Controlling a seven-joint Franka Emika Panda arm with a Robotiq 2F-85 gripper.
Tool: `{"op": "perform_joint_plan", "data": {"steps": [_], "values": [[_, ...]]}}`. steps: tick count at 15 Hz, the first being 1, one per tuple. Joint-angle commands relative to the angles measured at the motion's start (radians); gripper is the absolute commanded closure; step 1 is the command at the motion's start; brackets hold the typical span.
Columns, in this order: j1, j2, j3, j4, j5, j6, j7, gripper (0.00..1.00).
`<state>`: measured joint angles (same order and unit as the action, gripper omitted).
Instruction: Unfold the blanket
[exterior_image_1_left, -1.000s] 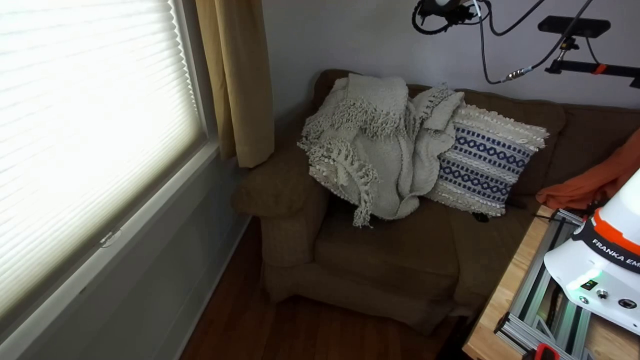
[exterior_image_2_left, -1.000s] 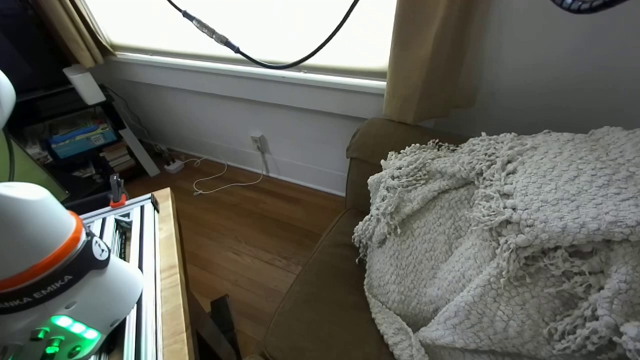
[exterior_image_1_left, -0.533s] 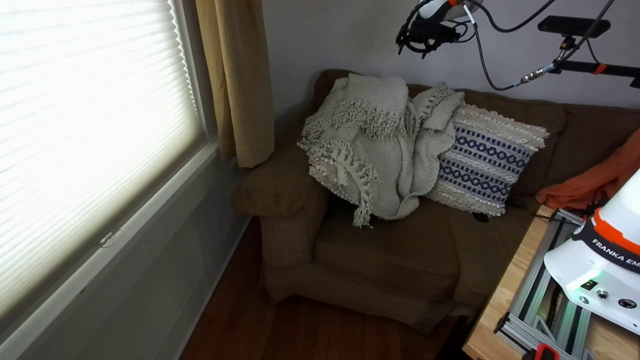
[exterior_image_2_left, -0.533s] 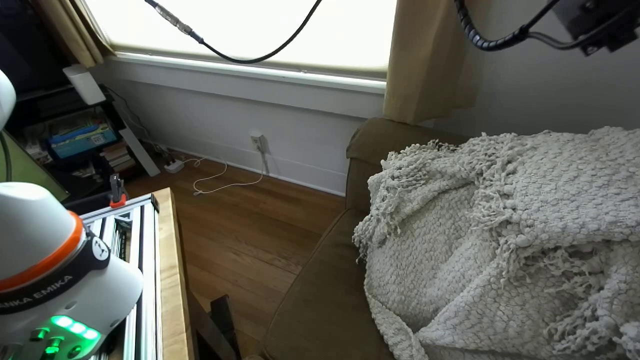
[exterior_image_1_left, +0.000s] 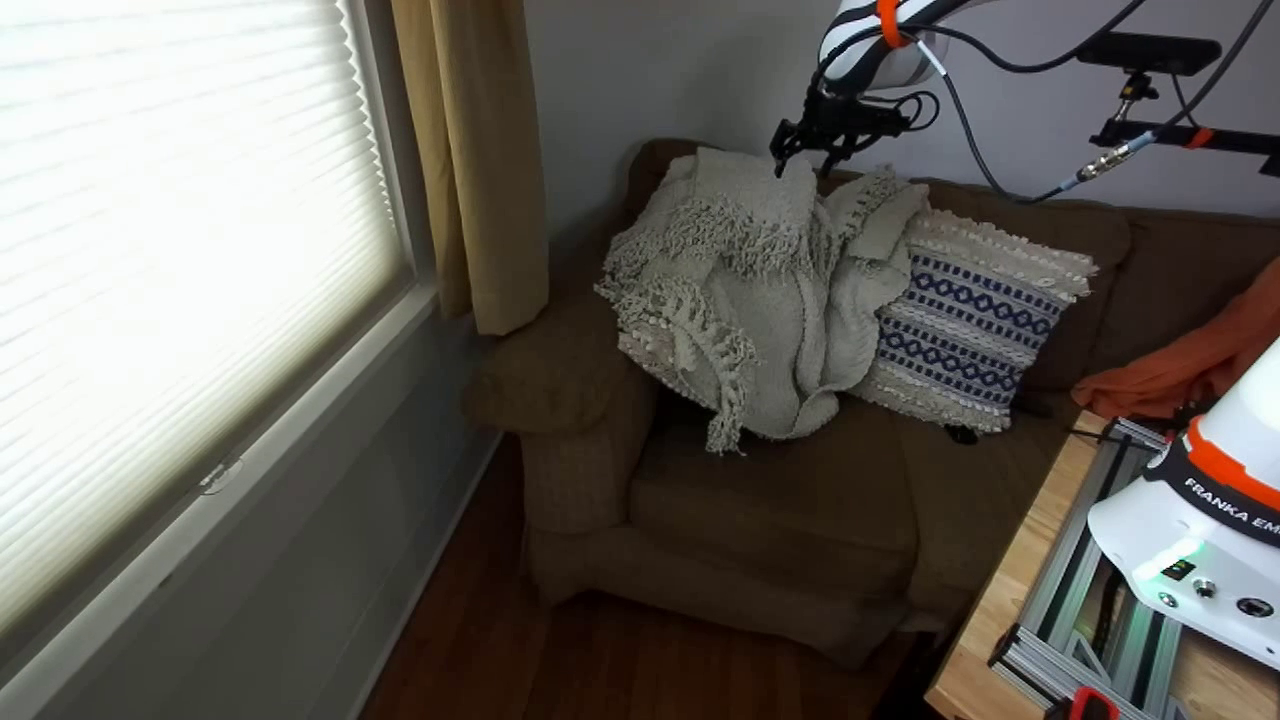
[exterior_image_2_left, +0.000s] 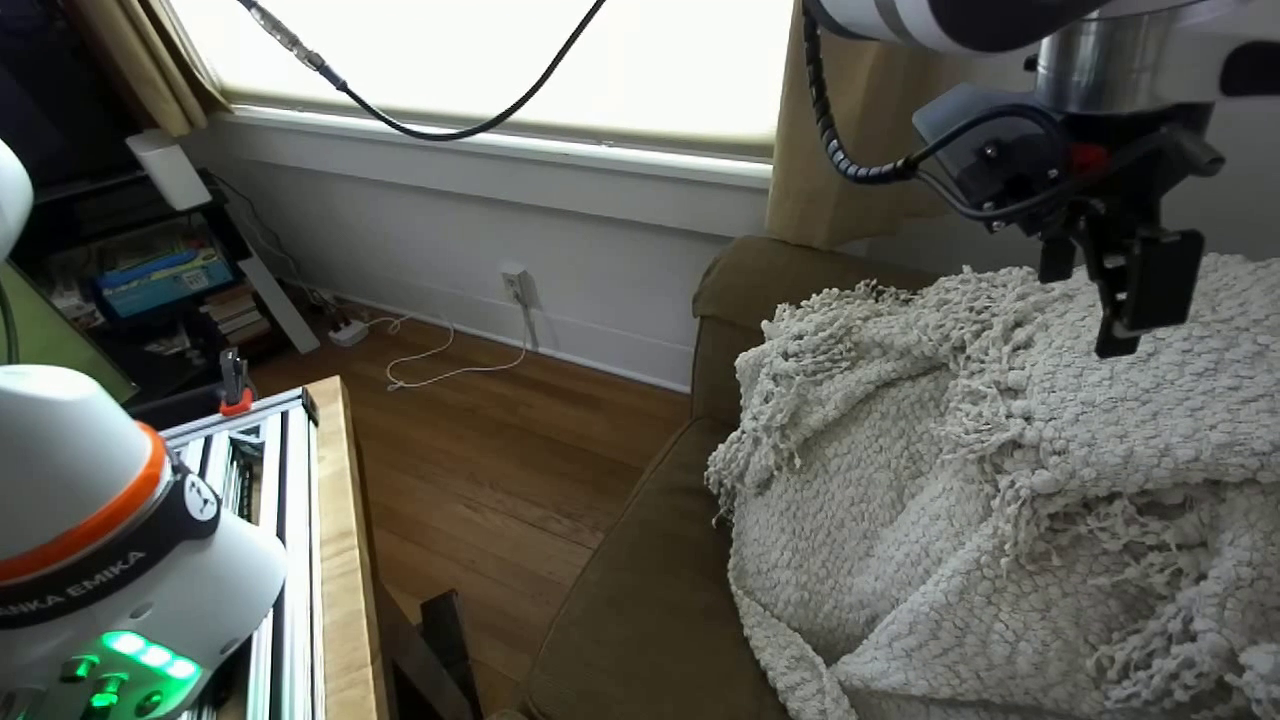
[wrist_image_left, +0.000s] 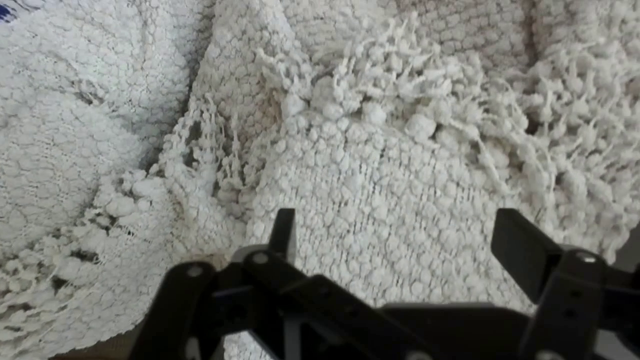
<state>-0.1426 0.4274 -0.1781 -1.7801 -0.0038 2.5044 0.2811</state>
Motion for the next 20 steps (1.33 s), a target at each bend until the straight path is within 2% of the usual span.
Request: {"op": "perform_joint_plan", "data": {"steps": [1,5,10,12,13,14,20], "values": [[0.006,-0.01,-0.011,-0.068,-0.003,0.032,-0.009,0.0],[-0.007,0.014,0.002,-0.091,0.028,0.071,-0.023,0.0],[0.002,0.081,-0.009,-0.099,0.024,0.247,-0.005,0.0],[0.003,0.109,-0.01,-0.092,0.029,0.283,-0.006,0.0],[0.005,0.123,-0.013,-0.091,0.026,0.306,-0.007,0.08],[0.005,0.135,-0.014,-0.088,0.027,0.323,-0.008,0.25],[0.004,0.185,-0.021,-0.068,0.034,0.389,-0.014,0.74]]}}
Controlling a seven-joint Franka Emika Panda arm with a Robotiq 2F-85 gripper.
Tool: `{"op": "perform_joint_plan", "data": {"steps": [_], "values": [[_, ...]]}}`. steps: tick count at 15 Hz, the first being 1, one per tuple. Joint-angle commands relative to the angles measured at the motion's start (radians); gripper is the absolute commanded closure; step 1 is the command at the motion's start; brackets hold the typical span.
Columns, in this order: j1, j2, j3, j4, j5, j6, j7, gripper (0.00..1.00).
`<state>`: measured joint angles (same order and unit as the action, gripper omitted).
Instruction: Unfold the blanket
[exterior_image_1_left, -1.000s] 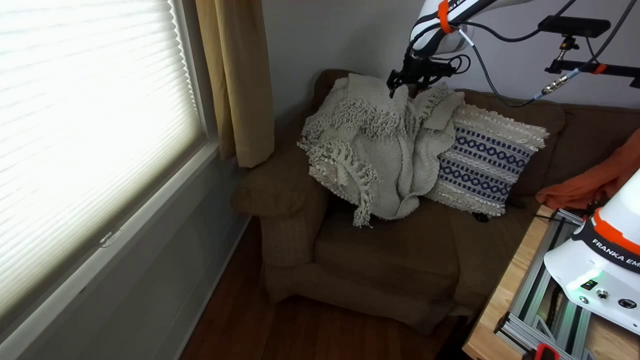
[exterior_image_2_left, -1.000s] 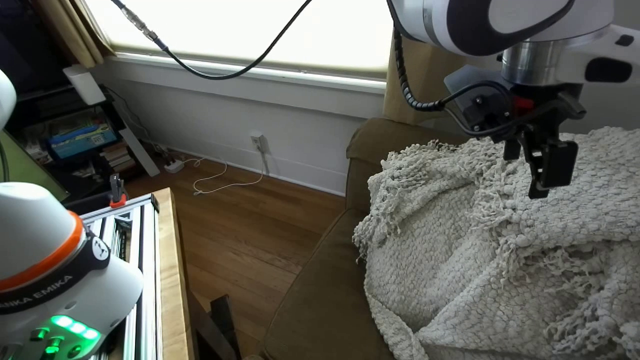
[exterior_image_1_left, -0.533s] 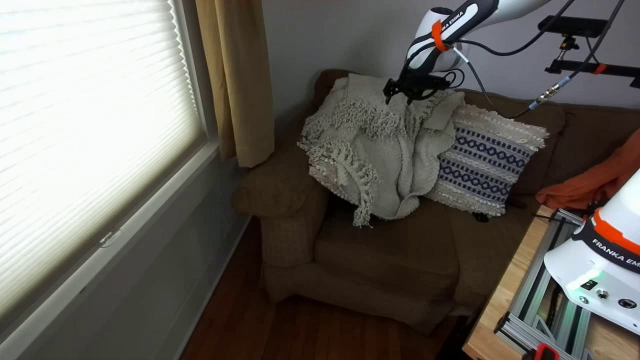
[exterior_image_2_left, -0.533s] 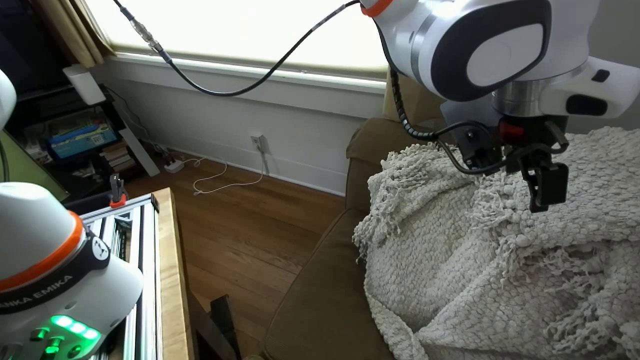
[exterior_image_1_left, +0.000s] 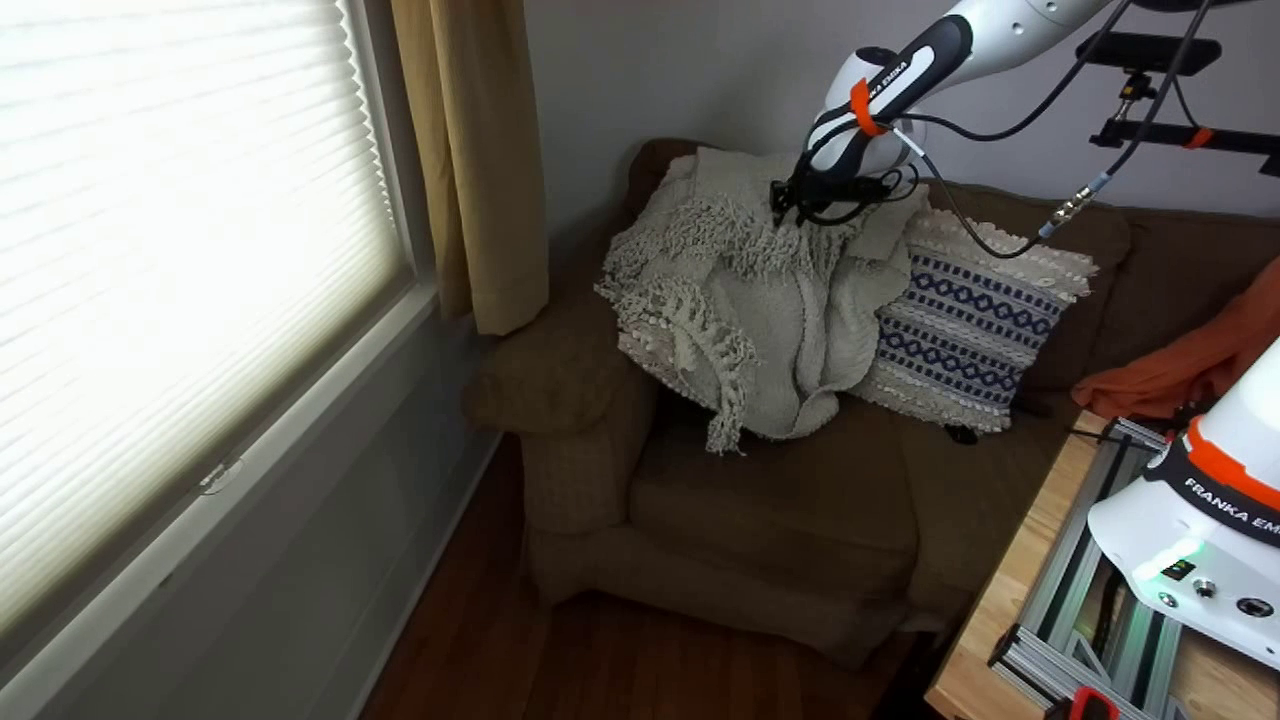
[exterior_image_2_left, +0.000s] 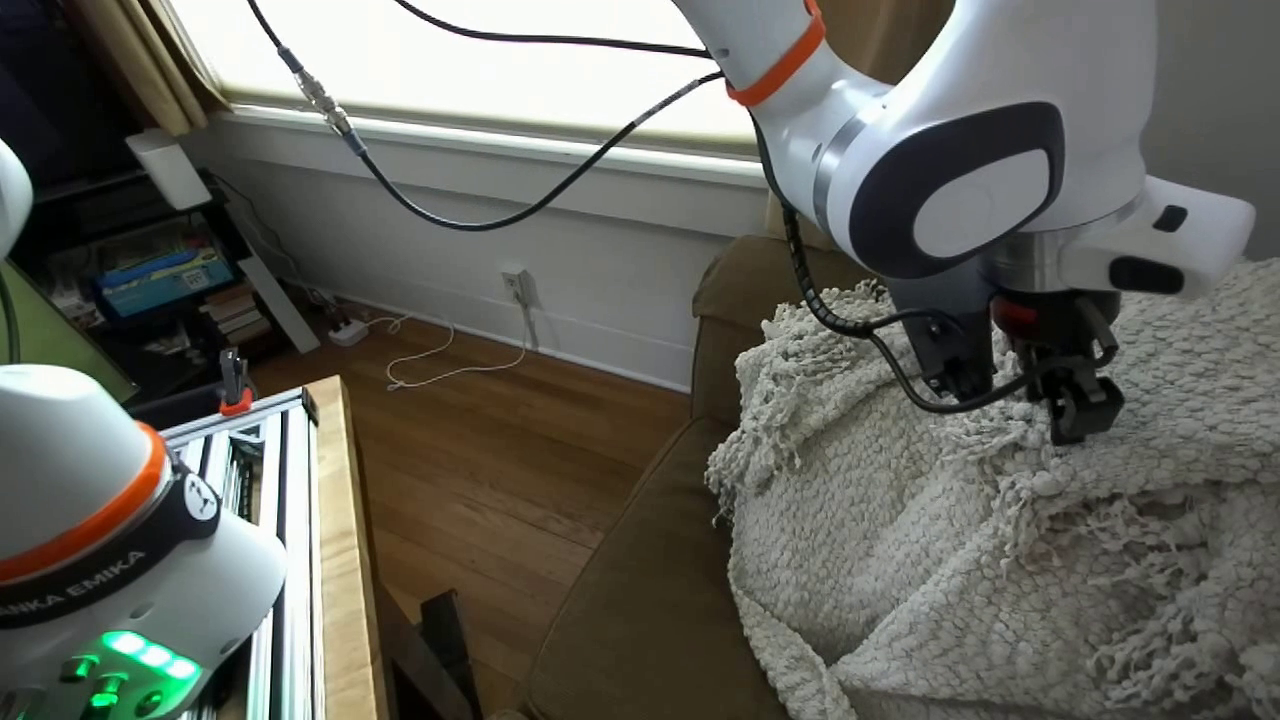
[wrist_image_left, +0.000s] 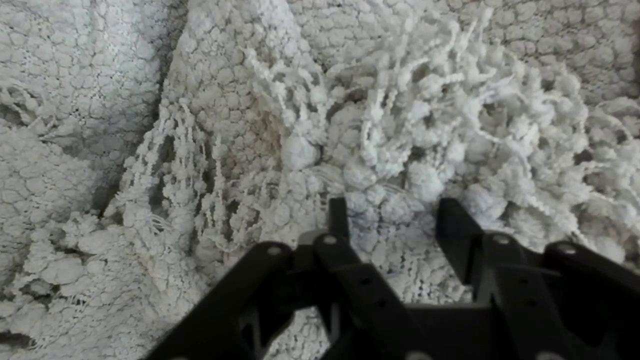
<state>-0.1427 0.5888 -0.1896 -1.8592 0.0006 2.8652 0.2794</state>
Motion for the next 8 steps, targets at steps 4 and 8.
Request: {"op": "perform_joint_plan", "data": {"steps": [4,8], "values": [[0.003,0.03,-0.013,0.013,0.033,0.032,-0.016,0.99],[0.021,-0.036,-0.033,0.003,0.019,-0.032,-0.014,0.99]]}}
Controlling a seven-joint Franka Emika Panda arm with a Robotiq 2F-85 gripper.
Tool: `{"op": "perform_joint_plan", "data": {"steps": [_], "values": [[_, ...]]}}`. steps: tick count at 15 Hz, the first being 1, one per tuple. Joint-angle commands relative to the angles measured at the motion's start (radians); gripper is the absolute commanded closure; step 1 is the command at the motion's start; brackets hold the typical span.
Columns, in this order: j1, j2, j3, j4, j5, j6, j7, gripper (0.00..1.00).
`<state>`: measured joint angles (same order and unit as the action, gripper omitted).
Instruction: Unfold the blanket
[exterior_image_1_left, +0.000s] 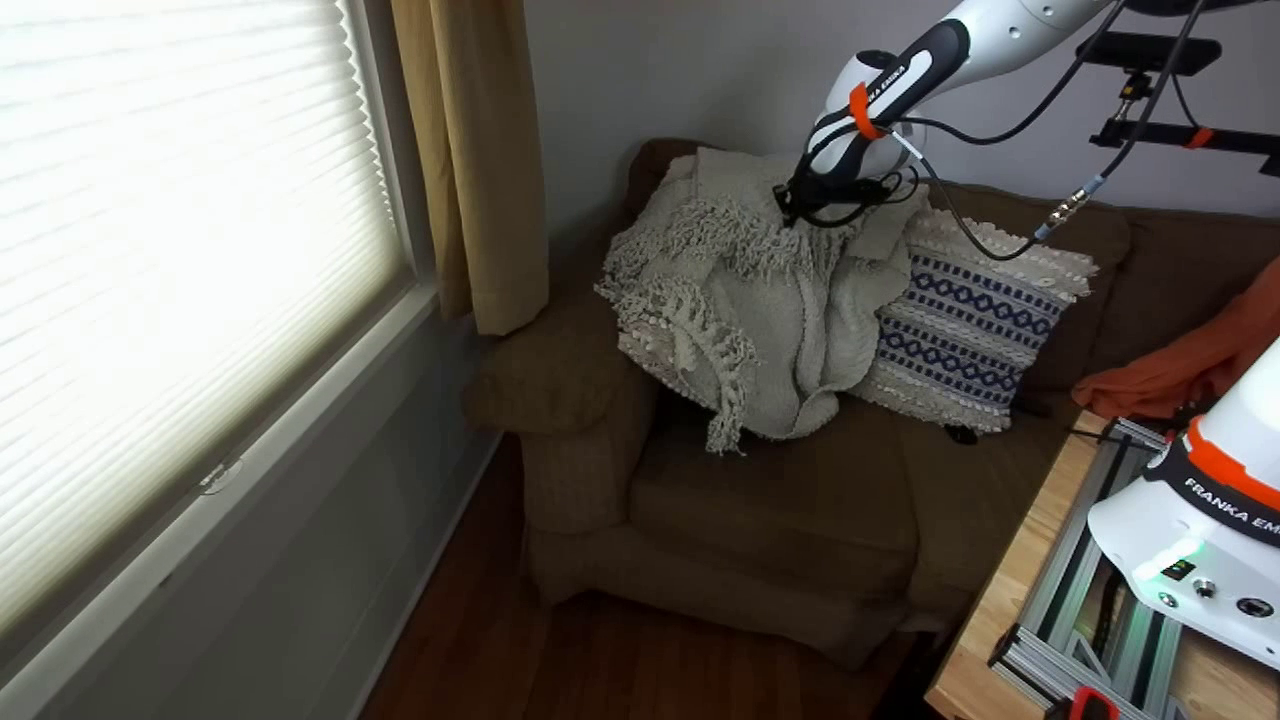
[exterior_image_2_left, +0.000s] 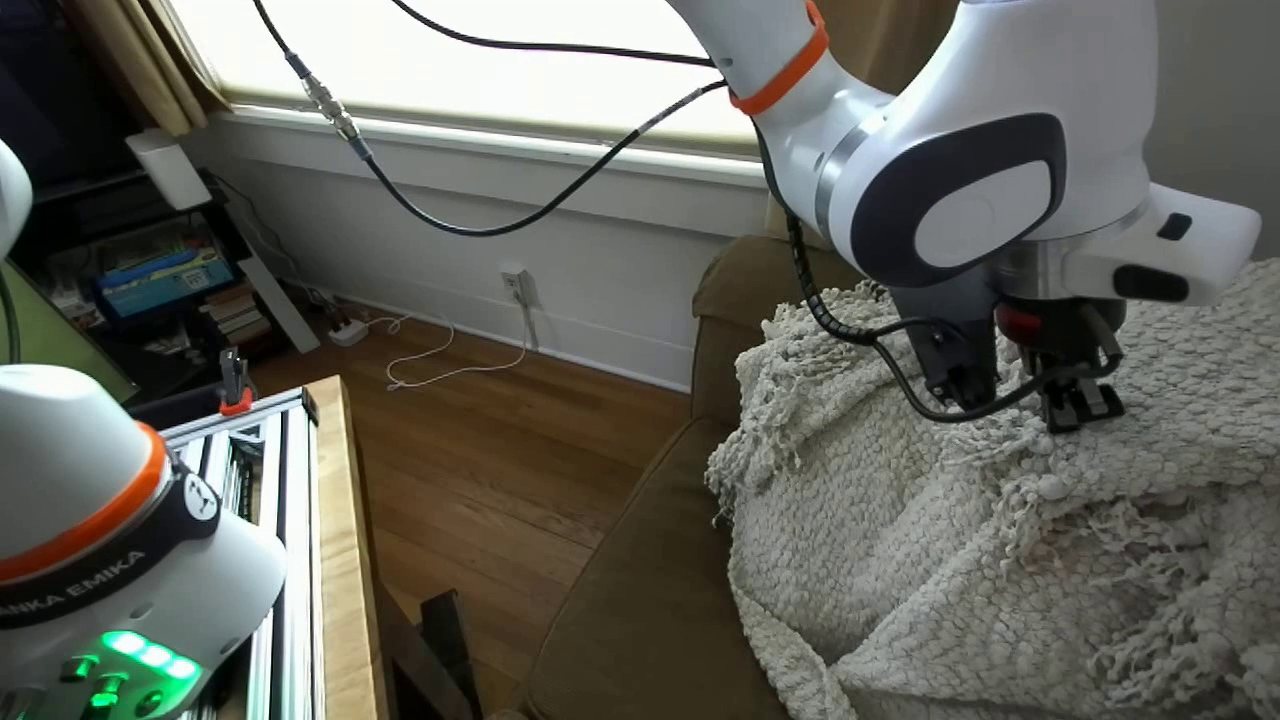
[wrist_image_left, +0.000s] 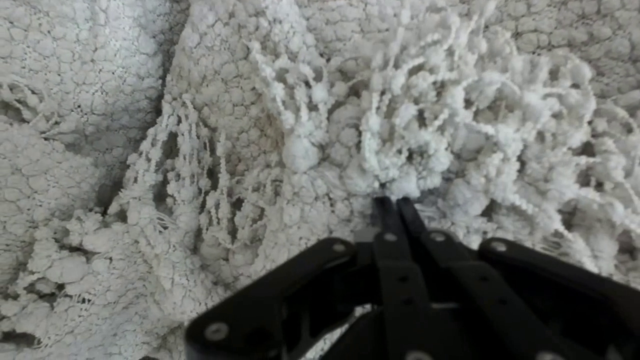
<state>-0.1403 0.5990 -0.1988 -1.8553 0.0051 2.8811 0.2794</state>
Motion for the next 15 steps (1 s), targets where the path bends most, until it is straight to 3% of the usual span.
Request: {"op": "perform_joint_plan", "data": {"steps": [1,5,11,12,15], "values": [[0.027,-0.07,-0.036,0.001,0.005,-0.061,-0.013,0.99],[0.053,-0.172,-0.078,0.064,-0.009,-0.036,0.01,0.99],[0.078,-0.079,-0.117,0.339,0.007,0.103,0.13,0.99],[0.063,-0.147,-0.096,0.247,-0.002,0.074,0.078,0.97],[0.071,-0.105,-0.099,0.314,-0.002,0.079,0.109,0.97]]}}
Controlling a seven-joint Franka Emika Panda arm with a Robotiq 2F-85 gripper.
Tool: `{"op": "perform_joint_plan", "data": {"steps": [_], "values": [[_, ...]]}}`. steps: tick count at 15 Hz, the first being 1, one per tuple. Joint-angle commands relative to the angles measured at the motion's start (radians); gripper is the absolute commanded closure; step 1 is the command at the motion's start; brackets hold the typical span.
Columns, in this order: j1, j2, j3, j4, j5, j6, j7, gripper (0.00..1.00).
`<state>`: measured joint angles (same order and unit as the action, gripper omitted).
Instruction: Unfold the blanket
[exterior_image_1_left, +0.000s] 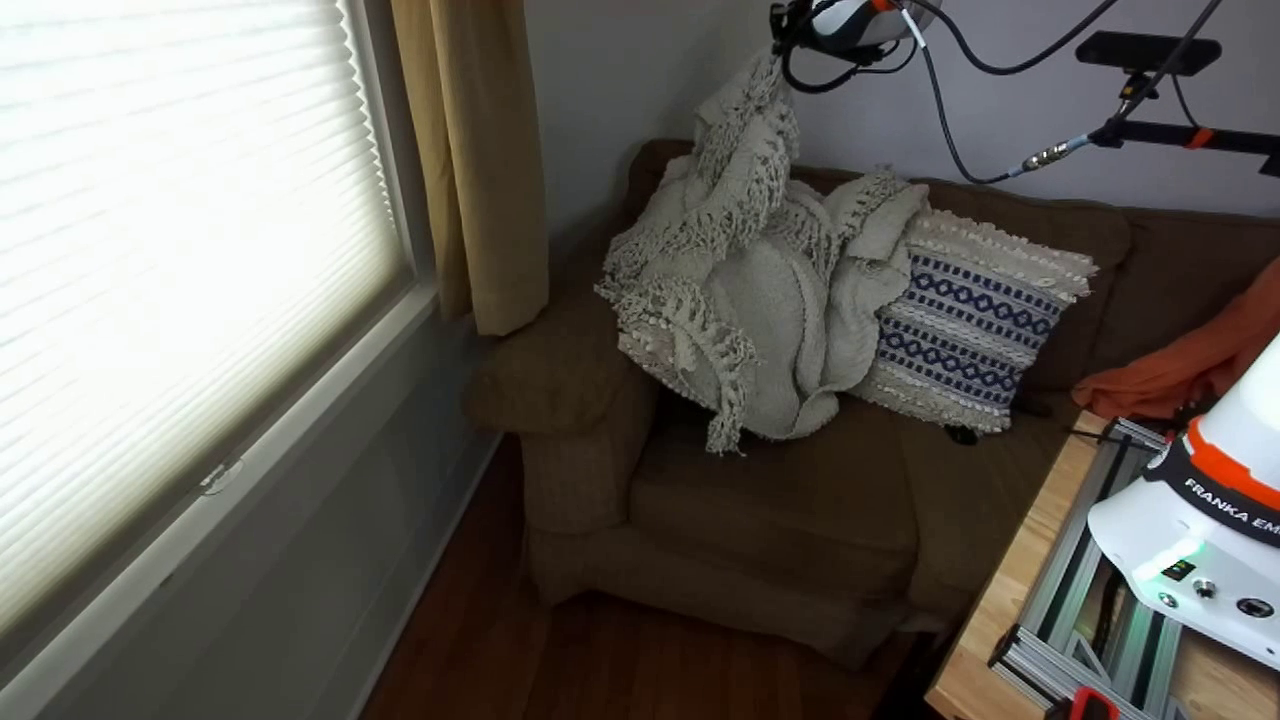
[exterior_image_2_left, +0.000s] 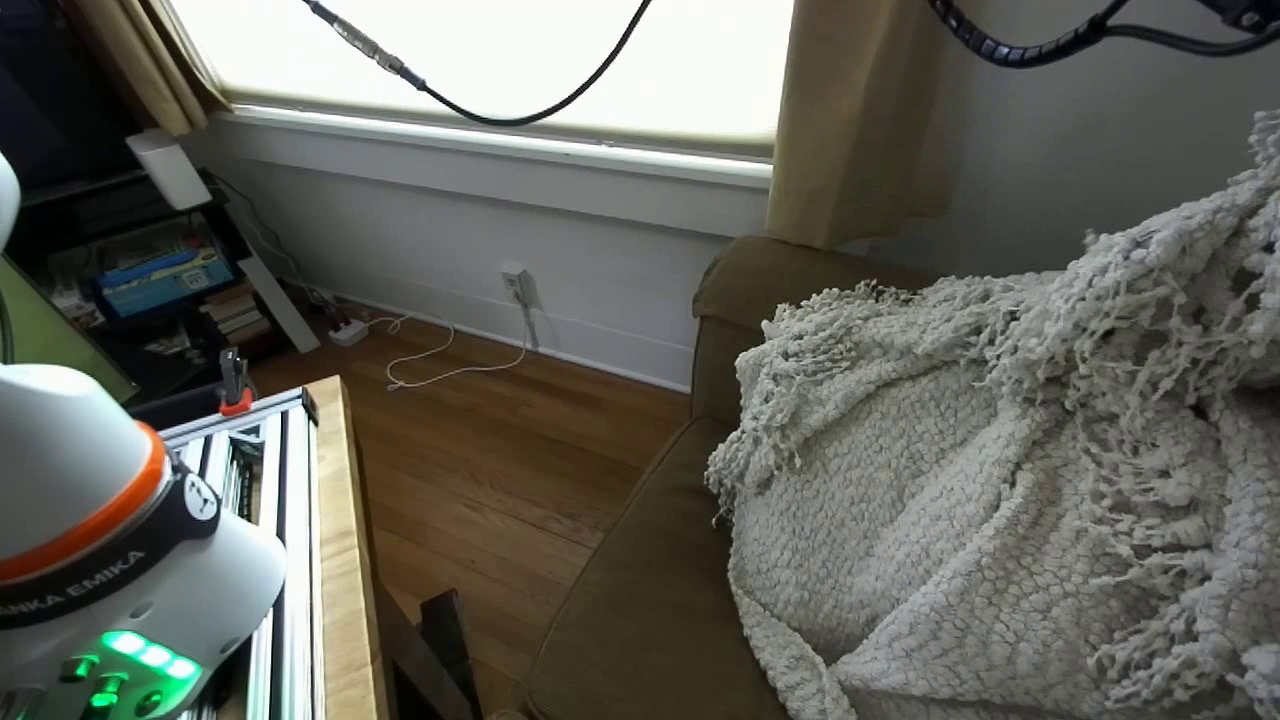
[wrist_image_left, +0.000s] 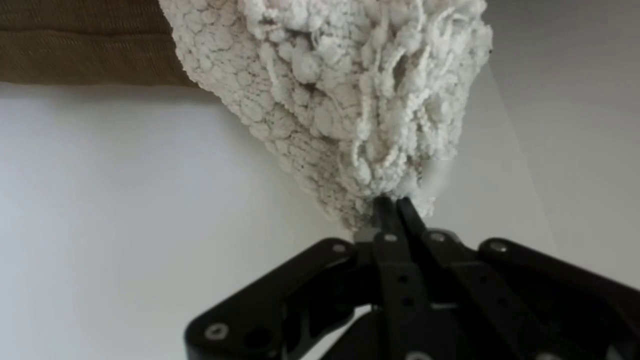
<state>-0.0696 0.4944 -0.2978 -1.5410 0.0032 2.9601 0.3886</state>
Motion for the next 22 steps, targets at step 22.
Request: {"op": "perform_joint_plan", "data": {"steps": [22], "values": [[0.238,0.657,-0.663,0.88,0.051,-0.111,1.199,0.99]]}}
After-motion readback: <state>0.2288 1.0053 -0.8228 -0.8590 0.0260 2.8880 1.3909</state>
